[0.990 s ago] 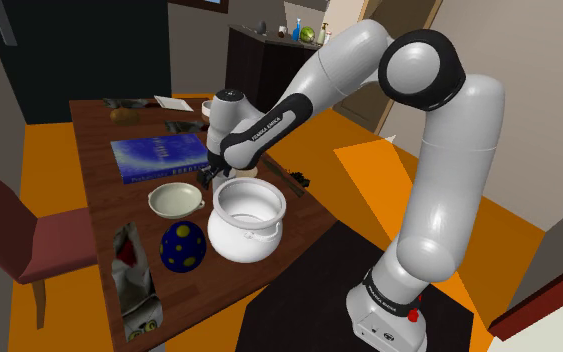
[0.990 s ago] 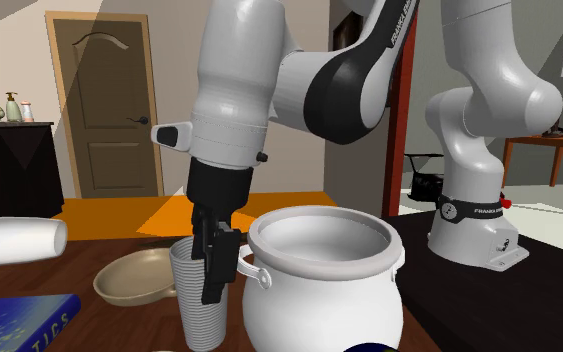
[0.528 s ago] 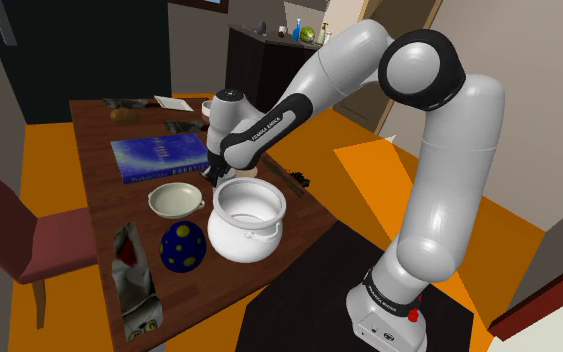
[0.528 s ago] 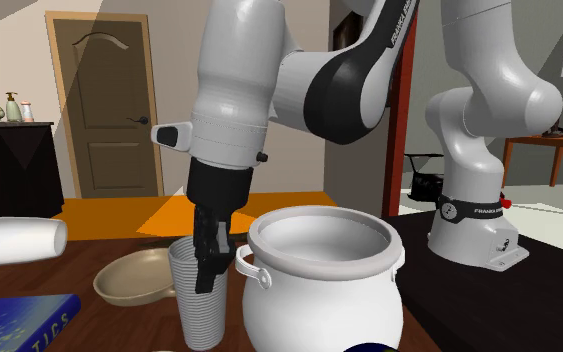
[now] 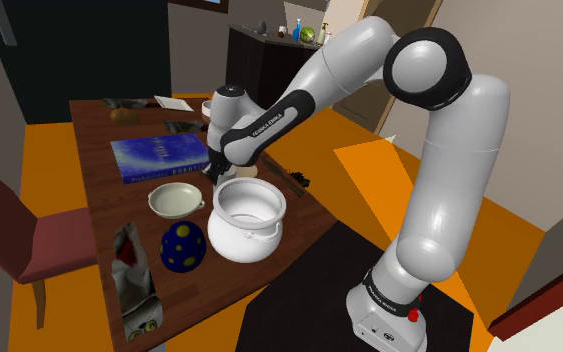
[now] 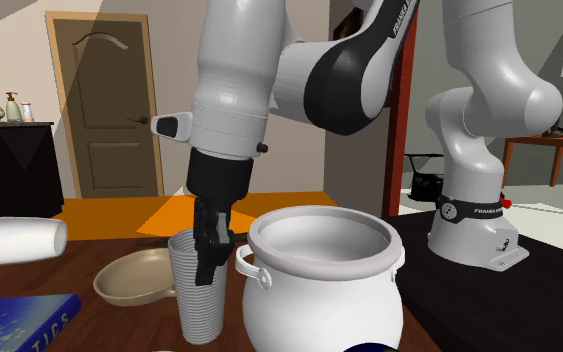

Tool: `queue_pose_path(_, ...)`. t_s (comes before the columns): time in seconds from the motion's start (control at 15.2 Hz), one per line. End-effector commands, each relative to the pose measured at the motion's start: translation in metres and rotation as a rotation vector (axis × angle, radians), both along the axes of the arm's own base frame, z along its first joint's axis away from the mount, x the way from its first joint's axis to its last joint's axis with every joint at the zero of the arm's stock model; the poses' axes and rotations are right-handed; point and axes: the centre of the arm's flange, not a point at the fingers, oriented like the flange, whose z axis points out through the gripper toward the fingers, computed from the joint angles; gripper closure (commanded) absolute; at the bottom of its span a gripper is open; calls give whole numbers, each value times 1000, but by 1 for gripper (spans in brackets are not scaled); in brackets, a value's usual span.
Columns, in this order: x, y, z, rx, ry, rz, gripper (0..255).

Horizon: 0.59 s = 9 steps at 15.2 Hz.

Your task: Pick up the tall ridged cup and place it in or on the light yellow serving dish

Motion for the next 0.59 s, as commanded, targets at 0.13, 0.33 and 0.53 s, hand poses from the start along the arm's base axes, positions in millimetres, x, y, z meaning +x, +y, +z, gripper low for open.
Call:
queue_pose_path(0.13, 1, 1, 21, 0, 0, 0, 255)
queue_pose_path(0.33, 1, 1, 37, 0, 0, 0, 255)
queue_pose_path(0.53, 1, 1, 53, 0, 0, 0, 255)
